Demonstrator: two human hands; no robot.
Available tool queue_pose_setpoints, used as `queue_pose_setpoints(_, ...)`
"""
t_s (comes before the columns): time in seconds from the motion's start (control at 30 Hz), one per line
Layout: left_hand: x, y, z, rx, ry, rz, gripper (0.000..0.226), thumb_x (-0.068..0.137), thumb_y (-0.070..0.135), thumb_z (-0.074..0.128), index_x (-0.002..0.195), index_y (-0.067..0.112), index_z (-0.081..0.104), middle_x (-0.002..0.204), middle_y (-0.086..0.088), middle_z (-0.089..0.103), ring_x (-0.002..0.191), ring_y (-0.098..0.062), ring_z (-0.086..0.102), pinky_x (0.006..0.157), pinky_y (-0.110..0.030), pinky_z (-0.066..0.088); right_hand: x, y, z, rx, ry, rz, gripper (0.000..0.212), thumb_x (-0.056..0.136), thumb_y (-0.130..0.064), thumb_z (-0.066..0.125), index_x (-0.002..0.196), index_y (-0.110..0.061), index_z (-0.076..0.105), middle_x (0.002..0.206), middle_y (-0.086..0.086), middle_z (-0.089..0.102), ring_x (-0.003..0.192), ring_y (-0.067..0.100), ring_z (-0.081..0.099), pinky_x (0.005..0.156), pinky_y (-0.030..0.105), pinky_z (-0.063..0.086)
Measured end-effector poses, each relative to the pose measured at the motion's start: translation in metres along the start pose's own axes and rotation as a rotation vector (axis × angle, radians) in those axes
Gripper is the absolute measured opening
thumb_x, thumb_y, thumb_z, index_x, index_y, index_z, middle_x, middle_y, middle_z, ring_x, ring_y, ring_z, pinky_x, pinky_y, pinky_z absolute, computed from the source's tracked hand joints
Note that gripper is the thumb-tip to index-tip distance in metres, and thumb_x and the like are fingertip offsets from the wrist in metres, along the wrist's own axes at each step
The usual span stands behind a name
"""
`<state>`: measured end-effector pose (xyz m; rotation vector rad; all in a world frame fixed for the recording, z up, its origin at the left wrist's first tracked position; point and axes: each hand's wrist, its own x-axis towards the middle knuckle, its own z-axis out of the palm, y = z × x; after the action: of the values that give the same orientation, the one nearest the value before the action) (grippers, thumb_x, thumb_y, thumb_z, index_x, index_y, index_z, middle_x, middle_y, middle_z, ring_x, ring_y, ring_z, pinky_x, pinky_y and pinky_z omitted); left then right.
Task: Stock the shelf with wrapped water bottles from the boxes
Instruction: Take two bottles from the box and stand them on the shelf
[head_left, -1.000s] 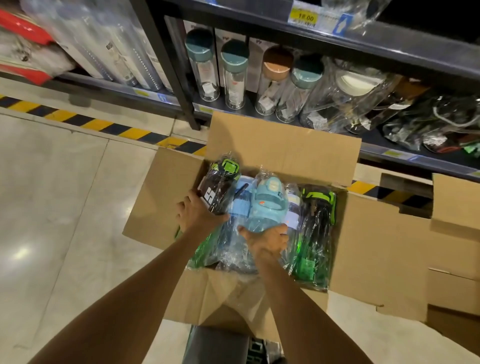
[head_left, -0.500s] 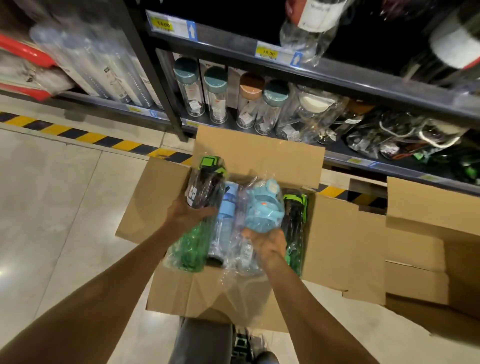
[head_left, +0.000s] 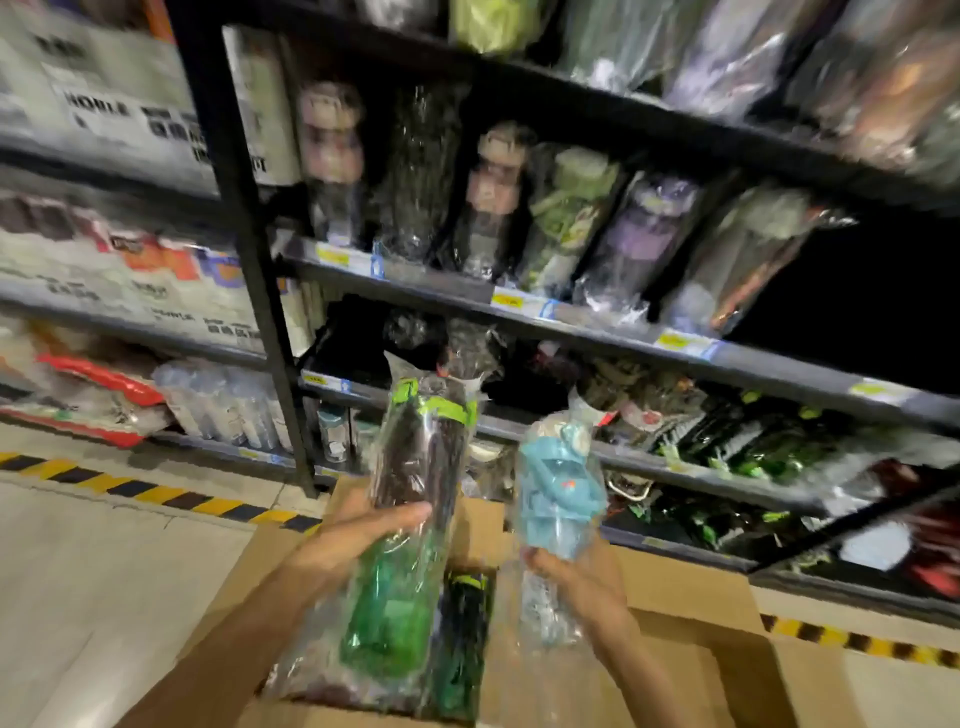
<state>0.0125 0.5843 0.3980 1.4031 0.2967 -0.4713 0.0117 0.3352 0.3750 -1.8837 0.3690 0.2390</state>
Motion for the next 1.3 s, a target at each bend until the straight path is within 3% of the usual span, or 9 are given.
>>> queue_pose_setpoints(0.07, -0.018, 0.037, 0.021, 0.024, -0.001, 0.064, 0.091, 0.038, 0.052, 0.091, 0.115, 0.019, 0.055, 0.110, 0.006, 0.067, 0.107, -0.008, 0.058, 0.103, -0.036, 0.042, -0.014, -0.040, -0.030, 0.023, 0.022, -0.069, 0.035, 0.062, -0.016, 0.082, 0.092, -0.022, 0.065, 0.083, 0.000, 0.073, 0.076, 0.016, 0.070, 0.070, 0.036, 0.058)
queue_pose_setpoints(0.13, -0.033, 0.074, 0.039, 0.057, 0.018, 0.184, 0.109, 0.012, 0.063, 0.087, 0.105, 0.010, 0.063, 0.092, -0.003, 0.074, 0.086, -0.015, 0.068, 0.082, -0.032, 0.053, -0.031, -0.081, -0.061, 0.067, 0.057, -0.124, 0.032, 0.067, -0.006, 0.081, 0.087, -0.021, 0.062, 0.081, 0.000, 0.071, 0.068, 0.010, 0.066, 0.057, 0.021, 0.054)
queue_pose_setpoints(0.2, -0.053, 0.113, 0.057, 0.088, 0.000, 0.273, 0.100, 0.008, 0.063, 0.086, 0.091, 0.011, 0.066, 0.077, 0.000, 0.074, 0.073, -0.012, 0.069, 0.068, -0.024, 0.054, -0.049, -0.119, -0.088, 0.079, 0.063, -0.200, 0.033, 0.069, -0.005, 0.080, 0.091, -0.020, 0.061, 0.084, 0.002, 0.070, 0.071, 0.010, 0.066, 0.054, 0.016, 0.050)
queue_pose_setpoints(0.4, -0.109, 0.221, 0.105, 0.161, -0.035, 0.497, 0.088, 0.018, 0.055, 0.088, 0.091, 0.011, 0.066, 0.073, 0.005, 0.073, 0.068, -0.004, 0.067, 0.061, -0.015, 0.049, -0.100, -0.215, -0.159, 0.070, 0.133, -0.414, 0.039, 0.068, -0.012, 0.084, 0.097, -0.023, 0.059, 0.087, -0.011, 0.066, 0.077, -0.001, 0.062, 0.055, 0.007, 0.046)
queue_pose_setpoints(0.57, -0.143, 0.287, 0.136, 0.180, -0.036, 0.657, 0.095, 0.014, 0.066, 0.084, 0.091, 0.012, 0.068, 0.078, 0.004, 0.074, 0.070, -0.005, 0.067, 0.064, -0.017, 0.050, -0.135, -0.283, -0.210, 0.074, 0.203, -0.526, 0.042, 0.066, -0.010, 0.085, 0.096, -0.023, 0.059, 0.091, -0.009, 0.066, 0.088, 0.011, 0.064, 0.067, 0.019, 0.048)
queue_pose_setpoints(0.73, -0.179, 0.350, 0.171, 0.206, -0.097, 0.752, 0.062, 0.031, 0.040, 0.079, 0.083, 0.010, 0.063, 0.061, 0.009, 0.068, 0.055, 0.001, 0.061, 0.053, -0.010, 0.044, -0.163, -0.339, -0.250, 0.138, 0.221, -0.610, 0.051, 0.060, -0.014, 0.089, 0.102, -0.019, 0.062, 0.097, -0.005, 0.070, 0.091, 0.010, 0.067, 0.068, 0.020, 0.048)
queue_pose_setpoints(0.93, -0.174, 0.408, 0.193, 0.240, -0.092, 0.835, 0.065, 0.040, 0.040, 0.081, 0.094, 0.008, 0.065, 0.076, 0.001, 0.072, 0.072, -0.011, 0.066, 0.066, -0.017, 0.052, -0.162, -0.385, -0.279, 0.174, 0.241, -0.674, 0.048, 0.064, -0.016, 0.087, 0.102, -0.026, 0.059, 0.095, -0.011, 0.068, 0.088, 0.003, 0.064, 0.068, 0.018, 0.047)
queue_pose_setpoints(1.13, -0.141, 0.453, 0.208, 0.255, -0.100, 0.864, 0.087, 0.017, 0.055, 0.085, 0.089, 0.012, 0.064, 0.066, 0.008, 0.071, 0.060, -0.001, 0.065, 0.055, -0.011, 0.046, -0.131, -0.411, -0.296, 0.195, 0.261, -0.678, 0.044, 0.066, -0.011, 0.085, 0.102, -0.024, 0.062, 0.091, -0.008, 0.072, 0.083, 0.005, 0.069, 0.075, 0.024, 0.053)
queue_pose_setpoints(1.3, -0.117, 0.491, 0.226, 0.248, -0.130, 0.870, 0.081, 0.028, 0.053, 0.086, 0.093, 0.009, 0.065, 0.078, -0.003, 0.073, 0.073, -0.016, 0.068, 0.070, -0.030, 0.052, -0.109, -0.439, -0.318, 0.178, 0.290, -0.693, 0.053, 0.064, -0.019, 0.086, 0.110, -0.022, 0.061, 0.102, -0.003, 0.071, 0.095, 0.014, 0.067, 0.085, 0.034, 0.053)
